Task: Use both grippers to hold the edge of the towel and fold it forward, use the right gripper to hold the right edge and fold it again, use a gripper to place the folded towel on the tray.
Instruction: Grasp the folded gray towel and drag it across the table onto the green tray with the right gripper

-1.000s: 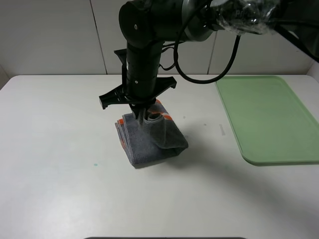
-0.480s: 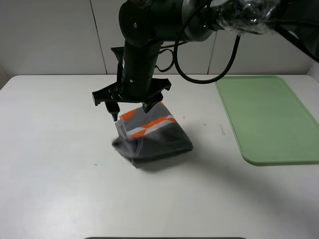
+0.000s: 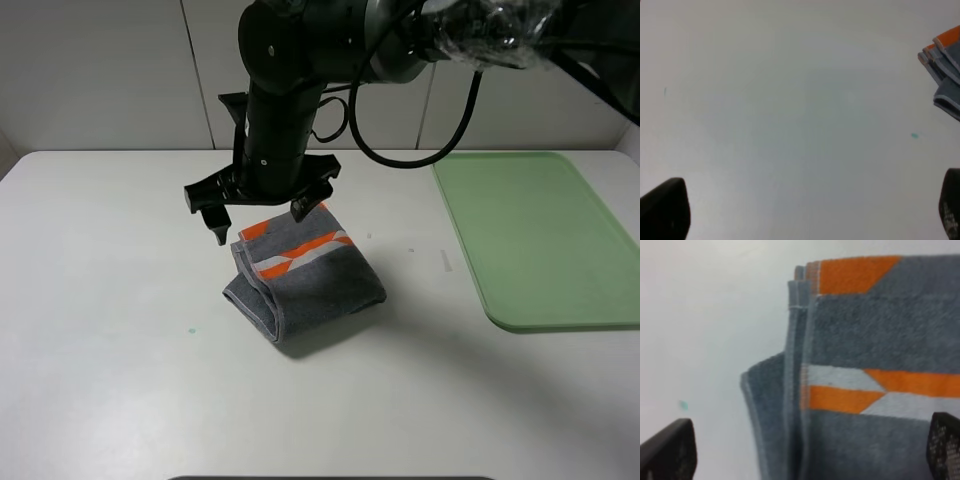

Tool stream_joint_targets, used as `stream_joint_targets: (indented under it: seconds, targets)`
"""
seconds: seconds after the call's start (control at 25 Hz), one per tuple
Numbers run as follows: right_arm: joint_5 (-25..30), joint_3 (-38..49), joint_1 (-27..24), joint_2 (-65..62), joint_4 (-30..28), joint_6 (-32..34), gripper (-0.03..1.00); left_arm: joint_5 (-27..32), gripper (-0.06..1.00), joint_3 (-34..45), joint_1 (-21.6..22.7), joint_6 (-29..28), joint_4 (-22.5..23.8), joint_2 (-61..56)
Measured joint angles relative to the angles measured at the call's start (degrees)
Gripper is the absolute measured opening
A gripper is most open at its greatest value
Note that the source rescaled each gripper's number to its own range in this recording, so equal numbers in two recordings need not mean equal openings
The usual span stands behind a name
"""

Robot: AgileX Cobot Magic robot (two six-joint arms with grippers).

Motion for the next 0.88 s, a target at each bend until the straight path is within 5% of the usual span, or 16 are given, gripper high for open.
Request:
stream_joint_targets:
  seconds: [0.52,0.88]
  targets:
    - [5.5,0.0,-1.1,0.0,-10.5,-7.2,1.0,0.0,1.0,0.0,0.0,0.0,0.0,0.0]
    - [5.6,0.0,-5.6,0.0,-11.2,-9.5,1.0,0.0,1.0,0.0,0.0,0.0,0.0,0.0]
